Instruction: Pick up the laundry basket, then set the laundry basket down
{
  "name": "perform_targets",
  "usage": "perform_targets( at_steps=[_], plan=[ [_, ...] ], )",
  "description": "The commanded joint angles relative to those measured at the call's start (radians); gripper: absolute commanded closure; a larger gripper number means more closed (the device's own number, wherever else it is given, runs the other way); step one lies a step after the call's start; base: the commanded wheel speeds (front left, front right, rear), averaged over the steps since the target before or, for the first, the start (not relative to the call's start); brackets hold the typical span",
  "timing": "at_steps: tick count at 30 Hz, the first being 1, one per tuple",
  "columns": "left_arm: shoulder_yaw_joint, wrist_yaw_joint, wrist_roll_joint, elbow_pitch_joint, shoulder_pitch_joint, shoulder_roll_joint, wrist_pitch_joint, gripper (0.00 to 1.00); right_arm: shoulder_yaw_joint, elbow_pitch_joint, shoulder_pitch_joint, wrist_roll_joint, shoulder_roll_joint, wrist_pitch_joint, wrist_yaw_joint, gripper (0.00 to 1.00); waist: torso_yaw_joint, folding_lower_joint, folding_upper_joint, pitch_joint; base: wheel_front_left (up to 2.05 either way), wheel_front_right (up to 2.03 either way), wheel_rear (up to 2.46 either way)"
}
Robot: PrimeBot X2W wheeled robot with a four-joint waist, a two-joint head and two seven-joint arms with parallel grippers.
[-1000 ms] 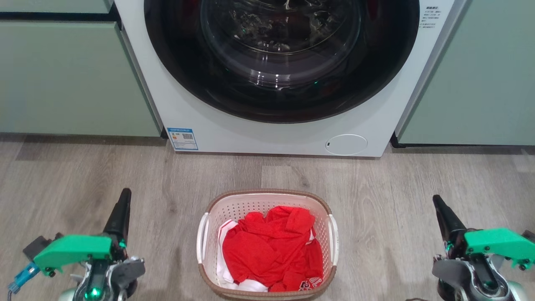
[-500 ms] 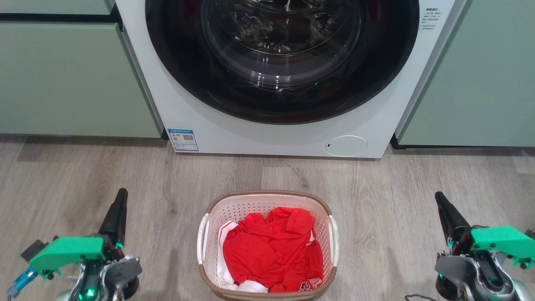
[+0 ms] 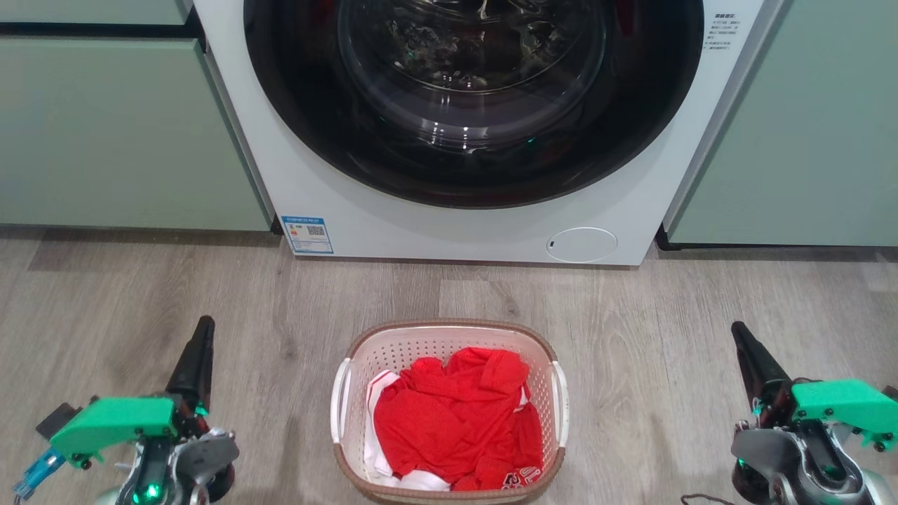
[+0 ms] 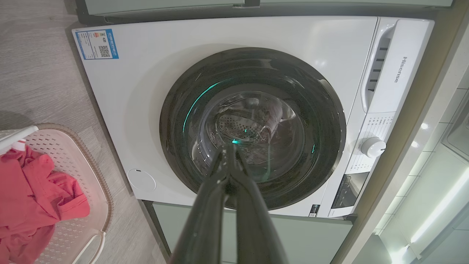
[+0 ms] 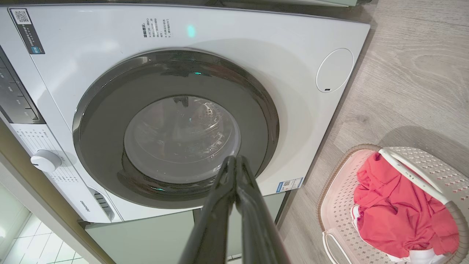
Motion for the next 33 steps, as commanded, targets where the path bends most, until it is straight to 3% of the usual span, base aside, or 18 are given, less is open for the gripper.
perform_targets(
  at_steps=[1, 33],
  plan=[
    [0.038, -0.007, 0.003, -0.030, -0.056, 0.007, 0.008, 1.00, 0.015, -0.032, -0.047, -0.001, -0.006, 0.008, 0.006, 1.00, 0.000, 0.0000, 0.0000, 0.000, 0.00, 0.00, 0.00],
    [0.048, -0.007, 0.012, -0.029, -0.057, -0.001, 0.017, 1.00, 0.006, -0.031, -0.048, -0.009, 0.001, 0.016, 0.006, 1.00, 0.000, 0.0000, 0.0000, 0.000, 0.00, 0.00, 0.00]
  ],
)
